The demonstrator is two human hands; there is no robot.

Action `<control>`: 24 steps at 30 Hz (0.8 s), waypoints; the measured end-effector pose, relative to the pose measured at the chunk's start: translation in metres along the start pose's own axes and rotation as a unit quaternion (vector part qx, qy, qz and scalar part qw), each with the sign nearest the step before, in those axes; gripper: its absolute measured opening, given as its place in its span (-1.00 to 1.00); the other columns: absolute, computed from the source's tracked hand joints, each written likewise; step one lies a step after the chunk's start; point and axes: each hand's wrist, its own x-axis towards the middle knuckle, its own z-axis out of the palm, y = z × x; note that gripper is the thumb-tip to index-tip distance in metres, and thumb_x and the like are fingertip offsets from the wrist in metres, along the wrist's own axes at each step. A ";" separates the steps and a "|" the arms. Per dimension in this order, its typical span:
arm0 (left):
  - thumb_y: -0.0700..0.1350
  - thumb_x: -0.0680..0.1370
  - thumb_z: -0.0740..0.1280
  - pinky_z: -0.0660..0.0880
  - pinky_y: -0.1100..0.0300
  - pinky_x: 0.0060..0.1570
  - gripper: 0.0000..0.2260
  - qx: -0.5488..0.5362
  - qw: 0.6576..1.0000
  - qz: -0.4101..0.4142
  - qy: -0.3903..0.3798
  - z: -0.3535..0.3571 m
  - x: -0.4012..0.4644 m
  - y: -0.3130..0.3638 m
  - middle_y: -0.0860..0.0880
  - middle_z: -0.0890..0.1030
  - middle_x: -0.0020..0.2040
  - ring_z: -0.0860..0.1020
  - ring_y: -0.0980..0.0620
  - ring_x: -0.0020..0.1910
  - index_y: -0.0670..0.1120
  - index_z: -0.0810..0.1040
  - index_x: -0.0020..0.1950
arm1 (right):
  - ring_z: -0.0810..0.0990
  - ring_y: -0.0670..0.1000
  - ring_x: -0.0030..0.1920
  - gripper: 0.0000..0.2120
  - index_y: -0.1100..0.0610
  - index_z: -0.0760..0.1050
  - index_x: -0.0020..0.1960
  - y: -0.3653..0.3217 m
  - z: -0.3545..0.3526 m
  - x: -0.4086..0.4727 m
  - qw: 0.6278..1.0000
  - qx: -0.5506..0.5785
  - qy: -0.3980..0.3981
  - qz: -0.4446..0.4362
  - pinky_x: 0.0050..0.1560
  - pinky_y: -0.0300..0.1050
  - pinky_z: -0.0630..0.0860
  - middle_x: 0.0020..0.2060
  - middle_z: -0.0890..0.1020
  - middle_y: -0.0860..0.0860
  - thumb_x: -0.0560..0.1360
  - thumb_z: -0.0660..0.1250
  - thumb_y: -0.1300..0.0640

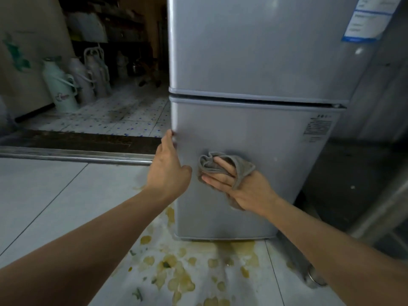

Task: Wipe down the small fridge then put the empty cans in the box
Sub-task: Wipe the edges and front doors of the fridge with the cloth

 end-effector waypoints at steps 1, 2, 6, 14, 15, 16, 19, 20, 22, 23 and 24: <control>-0.26 0.42 0.36 0.46 -0.06 0.22 -0.24 0.003 1.000 -0.003 0.004 -0.001 0.000 -0.003 -0.09 0.38 0.37 0.43 -0.11 0.28 -0.03 0.04 0.51 | 0.15 0.01 0.47 -0.48 0.00 0.16 0.44 0.009 -0.005 0.005 0.999 0.031 0.007 0.030 0.46 0.10 0.03 0.42 0.22 -0.06 0.51 0.11 0.25; -0.26 0.41 0.37 0.46 -0.06 0.22 -0.24 0.007 1.000 -0.001 0.010 0.004 0.000 0.001 -0.09 0.37 0.37 0.42 -0.12 0.28 -0.04 0.04 0.51 | 0.13 0.01 0.48 -0.50 0.02 0.17 0.44 0.028 -0.013 0.001 0.998 0.038 0.003 0.055 0.47 0.10 0.02 0.43 0.23 -0.04 0.53 0.09 0.26; -0.27 0.39 0.38 0.36 -0.06 0.31 -0.21 0.016 0.999 -0.004 0.044 0.012 -0.001 0.005 -0.11 0.30 0.39 0.31 -0.13 0.34 -0.10 0.03 0.51 | 0.12 0.20 0.45 -0.44 0.07 0.09 0.49 0.077 -0.036 -0.001 0.988 -0.034 0.049 0.141 0.43 0.20 0.02 0.45 0.16 0.05 0.54 0.20 0.15; -0.30 0.37 0.37 0.28 -0.08 0.36 -0.17 0.012 0.998 0.006 0.061 0.027 -0.006 0.003 -0.14 0.27 0.40 0.24 -0.17 0.37 -0.10 -0.03 0.52 | 0.07 0.33 0.43 -0.27 0.12 -0.04 0.48 0.009 0.003 -0.066 0.975 -0.031 -0.031 0.218 0.44 0.25 -0.05 0.47 0.03 0.12 0.46 0.21 -0.08; -0.30 0.37 0.37 0.28 -0.08 0.36 -0.17 0.012 0.998 0.005 0.062 0.028 -0.006 0.003 -0.14 0.27 0.40 0.24 -0.17 0.37 -0.10 -0.03 0.52 | 0.03 0.31 0.44 -0.28 0.12 -0.09 0.50 0.011 0.002 -0.070 0.979 -0.039 -0.034 0.198 0.44 0.22 -0.08 0.47 -0.02 0.10 0.48 0.17 -0.07; -0.30 0.37 0.38 0.28 -0.08 0.37 -0.17 0.011 0.998 0.002 0.064 0.028 -0.006 0.002 -0.14 0.27 0.41 0.23 -0.18 0.38 -0.10 -0.02 0.52 | -0.01 0.27 0.46 -0.27 0.12 -0.14 0.52 0.016 0.000 -0.072 0.981 -0.043 -0.031 0.185 0.45 0.19 -0.11 0.47 -0.04 0.08 0.49 0.14 -0.04; -0.29 0.36 0.38 0.30 -0.13 0.35 -0.16 0.014 0.997 0.005 0.073 0.031 -0.004 0.001 -0.14 0.28 0.40 0.25 -0.20 0.37 -0.09 -0.01 0.51 | 0.03 0.24 0.47 -0.28 0.12 -0.12 0.53 0.042 -0.019 -0.060 0.970 -0.050 -0.005 0.239 0.47 0.14 -0.17 0.49 0.04 0.09 0.51 0.20 0.05; -0.29 0.36 0.38 0.30 -0.15 0.34 -0.16 0.017 0.997 0.005 0.076 0.032 -0.004 0.001 -0.14 0.27 0.41 0.25 -0.20 0.37 -0.09 -0.02 0.51 | 0.06 0.26 0.46 -0.30 0.14 -0.06 0.52 0.054 -0.026 -0.054 0.954 -0.053 0.014 0.294 0.47 0.16 -0.15 0.48 0.07 0.10 0.52 0.22 0.04; -0.30 0.36 0.39 0.28 -0.17 0.36 -0.14 0.020 0.997 0.006 0.081 0.035 -0.004 -0.001 -0.15 0.24 0.43 0.23 -0.22 0.39 -0.08 -0.05 0.52 | 0.07 0.29 0.46 -0.33 0.18 -0.02 0.51 0.070 -0.033 -0.043 0.910 -0.042 0.032 0.412 0.46 0.20 -0.10 0.48 0.06 0.13 0.53 0.18 -0.03; -0.30 0.37 0.39 0.26 -0.18 0.37 -0.13 0.019 0.996 0.009 0.082 0.037 -0.004 -0.002 -0.15 0.23 0.45 0.21 -0.22 0.40 -0.08 -0.07 0.53 | 0.07 0.30 0.47 -0.32 0.20 -0.04 0.51 0.073 -0.033 -0.039 0.887 -0.029 0.035 0.460 0.46 0.20 -0.08 0.49 0.05 0.16 0.54 0.15 -0.06; -0.31 0.37 0.38 0.24 -0.19 0.38 -0.12 0.019 0.996 0.012 0.083 0.038 -0.004 -0.002 -0.15 0.21 0.46 0.19 -0.23 0.41 -0.08 -0.09 0.53 | 0.08 0.32 0.47 -0.32 0.23 -0.05 0.50 0.070 -0.031 -0.037 0.865 -0.012 0.044 0.500 0.46 0.19 -0.04 0.49 0.06 0.20 0.55 0.12 -0.09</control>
